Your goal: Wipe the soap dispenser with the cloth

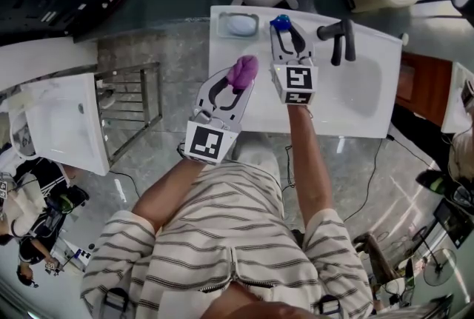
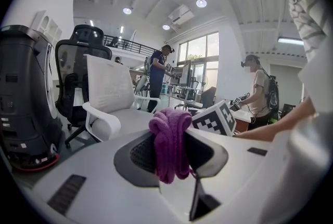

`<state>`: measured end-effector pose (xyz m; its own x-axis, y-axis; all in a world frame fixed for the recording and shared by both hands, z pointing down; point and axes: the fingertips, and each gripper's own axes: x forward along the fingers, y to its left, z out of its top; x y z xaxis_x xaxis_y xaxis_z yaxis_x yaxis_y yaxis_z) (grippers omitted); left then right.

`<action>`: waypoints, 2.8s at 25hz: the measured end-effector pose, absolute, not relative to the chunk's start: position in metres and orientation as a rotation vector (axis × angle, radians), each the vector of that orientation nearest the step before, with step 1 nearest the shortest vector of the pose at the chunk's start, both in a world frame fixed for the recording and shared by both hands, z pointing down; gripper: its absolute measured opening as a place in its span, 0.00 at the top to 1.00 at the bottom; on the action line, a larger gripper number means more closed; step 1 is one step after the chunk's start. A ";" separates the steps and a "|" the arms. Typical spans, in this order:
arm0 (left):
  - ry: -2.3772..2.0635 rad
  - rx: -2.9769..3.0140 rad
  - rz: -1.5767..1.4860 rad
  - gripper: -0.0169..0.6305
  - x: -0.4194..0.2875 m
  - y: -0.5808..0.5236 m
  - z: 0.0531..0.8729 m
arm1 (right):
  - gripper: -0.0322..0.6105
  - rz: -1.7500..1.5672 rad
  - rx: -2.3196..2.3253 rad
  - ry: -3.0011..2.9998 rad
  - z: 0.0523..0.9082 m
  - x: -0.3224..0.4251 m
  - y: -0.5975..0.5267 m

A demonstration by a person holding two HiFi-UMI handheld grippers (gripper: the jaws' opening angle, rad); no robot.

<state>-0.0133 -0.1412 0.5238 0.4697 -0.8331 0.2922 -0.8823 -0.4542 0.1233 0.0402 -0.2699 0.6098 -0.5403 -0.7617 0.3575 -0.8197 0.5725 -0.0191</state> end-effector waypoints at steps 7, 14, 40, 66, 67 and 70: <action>-1.477 2.476 0.289 0.78 -0.015 -0.138 0.522 | 0.75 0.326 1.314 -2.490 0.607 0.044 -0.269; -1.480 2.490 0.294 0.78 -0.016 -0.130 0.516 | 0.75 0.316 1.300 -2.502 0.595 0.042 -0.258; -1.448 2.615 0.292 0.78 -0.018 -0.098 0.461 | 0.75 0.345 1.404 -2.551 0.473 0.056 -0.192; -1.358 2.767 0.275 0.78 -0.011 -0.094 0.426 | 0.74 0.271 1.434 -2.630 0.391 0.042 -0.143; -1.354 2.773 0.273 0.78 -0.010 -0.094 0.425 | 0.74 0.266 1.432 -2.631 0.390 0.041 -0.141; -1.350 2.787 0.263 0.78 -0.010 -0.092 0.422 | 0.75 0.257 1.436 -2.631 0.386 0.041 -0.138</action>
<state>-0.0095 -0.0922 0.4219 0.6084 -0.7760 0.1662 -0.7817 -0.6222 -0.0435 0.0406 -0.1383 0.3861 -0.5378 -0.8197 0.1972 -0.8424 0.5321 -0.0851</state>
